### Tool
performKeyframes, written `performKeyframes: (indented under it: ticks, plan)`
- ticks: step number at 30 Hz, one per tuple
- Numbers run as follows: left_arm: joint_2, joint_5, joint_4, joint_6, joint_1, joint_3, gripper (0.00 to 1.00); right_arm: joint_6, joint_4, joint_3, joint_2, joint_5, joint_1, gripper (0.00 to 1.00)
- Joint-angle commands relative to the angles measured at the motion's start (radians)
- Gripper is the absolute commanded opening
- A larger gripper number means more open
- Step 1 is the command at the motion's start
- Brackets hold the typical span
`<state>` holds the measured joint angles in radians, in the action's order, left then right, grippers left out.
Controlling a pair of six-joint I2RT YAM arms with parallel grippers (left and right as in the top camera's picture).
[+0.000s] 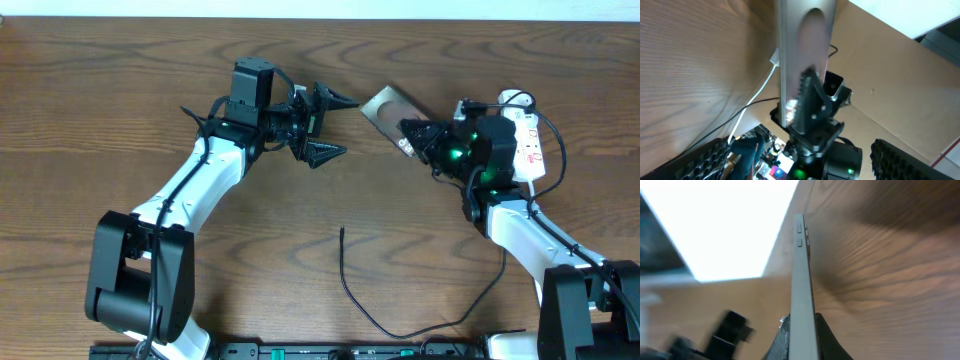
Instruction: Plug charger to phone and switch on socket
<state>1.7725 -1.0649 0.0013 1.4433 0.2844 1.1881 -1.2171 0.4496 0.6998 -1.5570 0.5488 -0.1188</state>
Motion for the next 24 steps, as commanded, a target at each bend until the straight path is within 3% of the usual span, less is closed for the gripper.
performKeyframes:
  ticks: [1,4,6,13,24]
  plan:
    - [-0.024,0.018,0.001,-0.045,-0.026,0.013,0.91,-0.376,0.068,0.006,0.003,0.014,-0.022,0.01]
    - [-0.024,0.088,0.0,-0.09,-0.049,0.013,0.91,-0.564,0.121,0.006,0.003,0.037,-0.047,0.01]
    - [-0.024,0.133,0.0,-0.098,-0.063,0.013,0.91,-0.616,0.162,0.006,0.003,0.038,-0.065,0.01]
    - [-0.024,0.301,0.0,-0.097,-0.076,0.013,0.91,-0.68,0.214,0.006,0.003,0.01,-0.139,0.02]
    - [-0.024,0.396,0.005,-0.039,-0.075,0.013,0.91,-0.765,0.237,0.006,0.003,-0.027,-0.227,0.01]
